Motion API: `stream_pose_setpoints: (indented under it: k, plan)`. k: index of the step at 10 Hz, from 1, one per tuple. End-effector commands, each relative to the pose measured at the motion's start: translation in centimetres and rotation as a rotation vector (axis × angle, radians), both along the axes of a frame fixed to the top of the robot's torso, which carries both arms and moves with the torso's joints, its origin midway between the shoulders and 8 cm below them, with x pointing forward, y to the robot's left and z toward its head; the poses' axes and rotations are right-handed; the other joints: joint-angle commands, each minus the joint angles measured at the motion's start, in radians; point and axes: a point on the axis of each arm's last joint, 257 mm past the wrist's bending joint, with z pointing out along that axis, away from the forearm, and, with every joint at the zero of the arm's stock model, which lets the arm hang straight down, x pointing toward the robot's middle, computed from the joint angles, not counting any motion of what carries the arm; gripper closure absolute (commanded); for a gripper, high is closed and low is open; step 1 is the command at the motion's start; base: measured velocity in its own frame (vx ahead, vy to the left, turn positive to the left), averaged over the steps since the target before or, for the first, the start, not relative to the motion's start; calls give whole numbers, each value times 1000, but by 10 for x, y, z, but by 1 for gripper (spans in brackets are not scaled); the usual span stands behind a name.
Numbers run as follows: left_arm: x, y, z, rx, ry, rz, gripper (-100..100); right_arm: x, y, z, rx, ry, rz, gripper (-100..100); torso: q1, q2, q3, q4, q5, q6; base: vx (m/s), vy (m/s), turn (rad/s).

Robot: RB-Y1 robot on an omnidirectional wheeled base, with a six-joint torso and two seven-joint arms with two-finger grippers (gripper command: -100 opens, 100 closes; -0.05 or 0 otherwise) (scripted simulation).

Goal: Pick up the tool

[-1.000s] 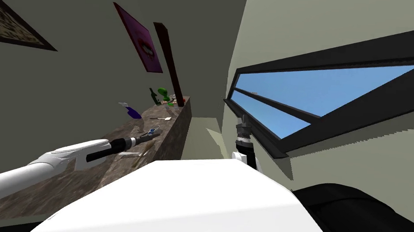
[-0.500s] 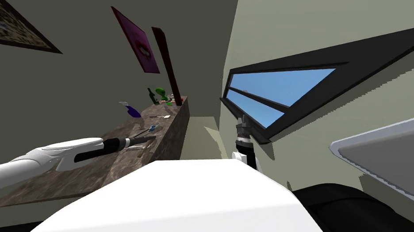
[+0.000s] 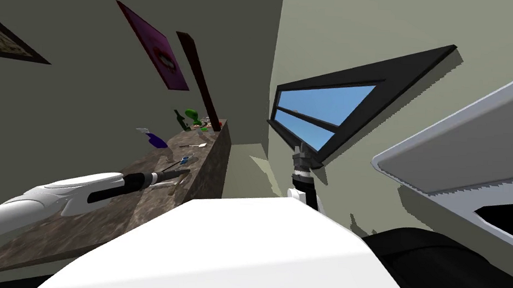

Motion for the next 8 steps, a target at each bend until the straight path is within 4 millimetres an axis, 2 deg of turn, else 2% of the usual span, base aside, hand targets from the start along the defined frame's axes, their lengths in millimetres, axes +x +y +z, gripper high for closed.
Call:
stream_pose_setpoints:
  k: [1, 3, 4, 6, 7, 8]
  plan:
    - [-4, 9, -1, -1, 1, 36, -100, 0, 0, 0, 0, 0, 0, 0, 0, 0, 0, 0, 0, 0, -197, 65, -397]
    - [-15, 40, -5, -2, 3, 149, -100, 0, 0, 0, 0, 0, 0, 0, 0, 1, 1, 1, 0, 0, -175, 54, -429]
    - [-14, 40, -5, -4, 2, 151, -100, 0, 0, 0, 0, 0, 0, 0, 0, 2, 2, 1, 0, 0, -159, 39, -316]
    - [-27, 72, -8, -3, 4, 266, -100, 0, 0, 0, 0, 0, 0, 0, 0, -1, 0, 0, 0, 0, -156, 37, -413]
    - [-27, 72, -8, -3, 4, 266, -100, 0, 0, 0, 0, 0, 0, 0, 0, 0, 1, 0, 0, 0, -152, 19, -356]
    - [-35, 88, -10, -2, 4, 323, -100, 0, 0, 0, 0, 0, 0, 0, 0, 0, 0, 0, 0, -1, -156, -1, -460]
